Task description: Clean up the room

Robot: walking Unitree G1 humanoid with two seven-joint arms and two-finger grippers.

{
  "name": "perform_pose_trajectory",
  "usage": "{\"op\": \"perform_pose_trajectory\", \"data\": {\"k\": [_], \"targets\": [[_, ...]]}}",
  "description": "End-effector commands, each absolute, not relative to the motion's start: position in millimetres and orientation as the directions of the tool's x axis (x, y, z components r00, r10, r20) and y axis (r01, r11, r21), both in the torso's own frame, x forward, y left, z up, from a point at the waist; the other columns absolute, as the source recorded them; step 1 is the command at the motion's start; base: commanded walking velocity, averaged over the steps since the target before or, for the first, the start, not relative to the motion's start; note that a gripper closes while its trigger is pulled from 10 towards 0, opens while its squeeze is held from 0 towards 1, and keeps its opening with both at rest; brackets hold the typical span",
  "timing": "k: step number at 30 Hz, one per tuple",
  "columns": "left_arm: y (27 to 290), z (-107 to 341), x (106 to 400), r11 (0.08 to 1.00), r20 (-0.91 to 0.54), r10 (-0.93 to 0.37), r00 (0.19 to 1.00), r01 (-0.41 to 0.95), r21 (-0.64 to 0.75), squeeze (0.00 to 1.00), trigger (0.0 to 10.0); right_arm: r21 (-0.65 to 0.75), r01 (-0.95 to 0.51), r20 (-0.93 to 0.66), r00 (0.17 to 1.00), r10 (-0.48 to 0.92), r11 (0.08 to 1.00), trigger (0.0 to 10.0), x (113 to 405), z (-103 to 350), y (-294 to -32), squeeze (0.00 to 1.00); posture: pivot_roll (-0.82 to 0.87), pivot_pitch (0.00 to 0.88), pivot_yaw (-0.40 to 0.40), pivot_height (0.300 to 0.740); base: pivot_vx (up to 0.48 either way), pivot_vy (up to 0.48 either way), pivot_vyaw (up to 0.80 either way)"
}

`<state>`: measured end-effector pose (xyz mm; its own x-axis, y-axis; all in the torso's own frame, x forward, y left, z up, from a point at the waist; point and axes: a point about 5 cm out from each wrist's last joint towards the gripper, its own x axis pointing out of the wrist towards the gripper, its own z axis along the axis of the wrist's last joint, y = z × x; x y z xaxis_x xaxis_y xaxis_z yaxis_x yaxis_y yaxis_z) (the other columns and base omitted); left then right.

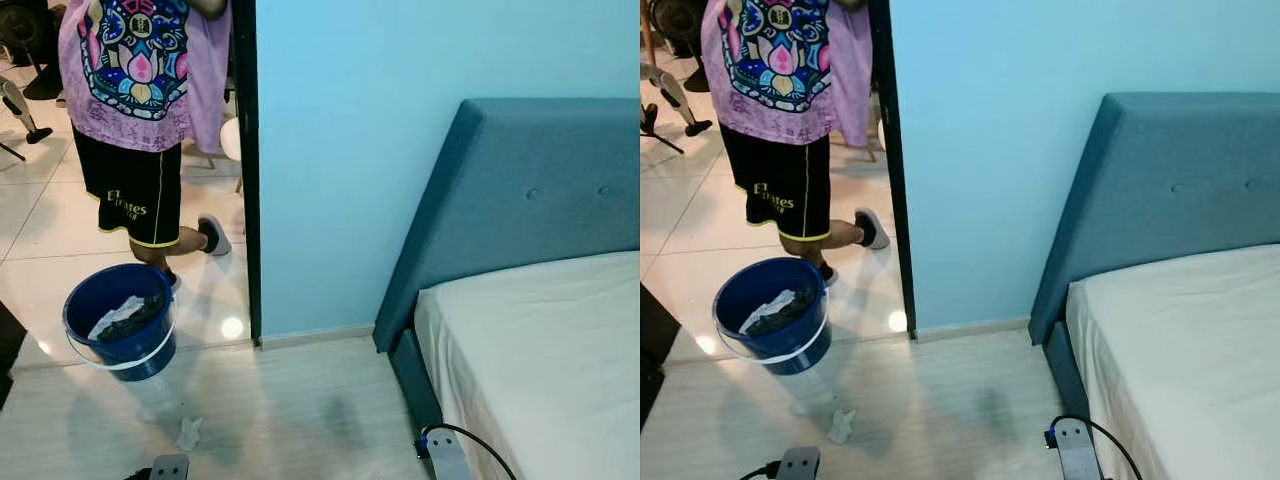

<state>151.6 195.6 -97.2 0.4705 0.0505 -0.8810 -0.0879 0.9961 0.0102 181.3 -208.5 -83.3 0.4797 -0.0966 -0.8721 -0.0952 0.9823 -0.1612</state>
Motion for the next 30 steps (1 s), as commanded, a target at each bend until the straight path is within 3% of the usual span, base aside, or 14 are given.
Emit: {"op": "perform_pose_trajectory", "data": {"k": [1, 3, 30], "targets": [[196.6, -99.7, 145.1, 0.996, -0.891, 0.061, 0.450, -0.086, 0.025, 0.00, 10.0, -0.163, -0.091, -0.873, 0.476, -0.101, 0.982, 10.0, 180.6, -83.3, -210.5, 0.00, -0.12, 0.072, -0.082, 0.728, 0.000, 0.000, 0.00], [196.8, -99.7, 145.2, 0.996, -0.890, 0.064, 0.451, -0.088, 0.027, 0.00, 10.0, -0.162, -0.090, -0.873, 0.477, -0.100, 0.983, 10.0, 180.8, -83.2, -210.4, 0.00, -0.12, 0.071, -0.082, 0.728, 0.000, 0.000, -0.80], [196.1, -99.7, 145.6, 0.995, -0.891, 0.078, 0.447, -0.085, 0.044, 0.00, 10.0, -0.165, -0.128, -0.868, 0.490, -0.083, 0.978, 10.0, 181.4, -83.1, -208.3, 0.00, -0.12, 0.072, -0.087, 0.728, 0.000, 0.000, 0.00]]}}
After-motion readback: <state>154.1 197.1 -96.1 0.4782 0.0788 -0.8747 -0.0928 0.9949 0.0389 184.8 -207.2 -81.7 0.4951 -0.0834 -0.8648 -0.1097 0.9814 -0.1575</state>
